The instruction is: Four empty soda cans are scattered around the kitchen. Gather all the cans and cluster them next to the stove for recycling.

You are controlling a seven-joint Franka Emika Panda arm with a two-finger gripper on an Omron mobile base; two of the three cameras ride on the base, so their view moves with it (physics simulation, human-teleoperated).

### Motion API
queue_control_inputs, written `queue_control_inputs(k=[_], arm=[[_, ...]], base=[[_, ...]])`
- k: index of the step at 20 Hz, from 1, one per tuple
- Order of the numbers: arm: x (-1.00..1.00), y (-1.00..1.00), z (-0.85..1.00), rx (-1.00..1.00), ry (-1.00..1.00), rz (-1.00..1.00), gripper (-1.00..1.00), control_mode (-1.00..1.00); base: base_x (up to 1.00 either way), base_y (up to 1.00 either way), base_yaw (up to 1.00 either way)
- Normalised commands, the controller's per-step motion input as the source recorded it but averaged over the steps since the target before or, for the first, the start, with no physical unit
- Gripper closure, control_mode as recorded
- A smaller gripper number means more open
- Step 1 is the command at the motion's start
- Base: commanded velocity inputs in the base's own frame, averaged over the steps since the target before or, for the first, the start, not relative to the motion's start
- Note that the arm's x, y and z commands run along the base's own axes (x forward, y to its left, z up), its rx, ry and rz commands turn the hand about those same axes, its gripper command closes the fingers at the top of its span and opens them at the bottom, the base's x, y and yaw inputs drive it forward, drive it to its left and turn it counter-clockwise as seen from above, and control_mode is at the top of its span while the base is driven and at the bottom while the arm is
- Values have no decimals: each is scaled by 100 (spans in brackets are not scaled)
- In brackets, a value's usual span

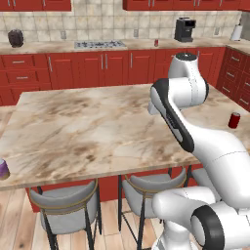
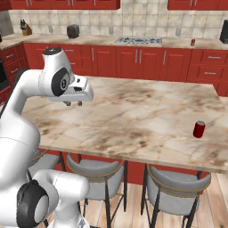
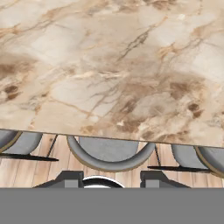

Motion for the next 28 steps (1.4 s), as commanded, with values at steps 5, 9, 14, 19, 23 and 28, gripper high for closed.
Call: queue_control_inputs(k=[5, 9, 14, 19, 23, 28], arm=[[0, 0, -1, 0, 0, 0, -100, 100], [0, 0, 0, 0, 0, 0, -100, 100], [0, 0, 0, 0, 0, 0, -100, 100], [0, 0, 0, 0, 0, 0, -100, 100], [0, 0, 0, 0, 0, 0, -100, 100], [0, 0, 0, 0, 0, 0, -100, 100]], base=[[-3, 0, 0], [-17, 0, 0], [-33, 0, 0], [-43, 3, 0], [-42, 4, 0], [-39, 6, 0]])
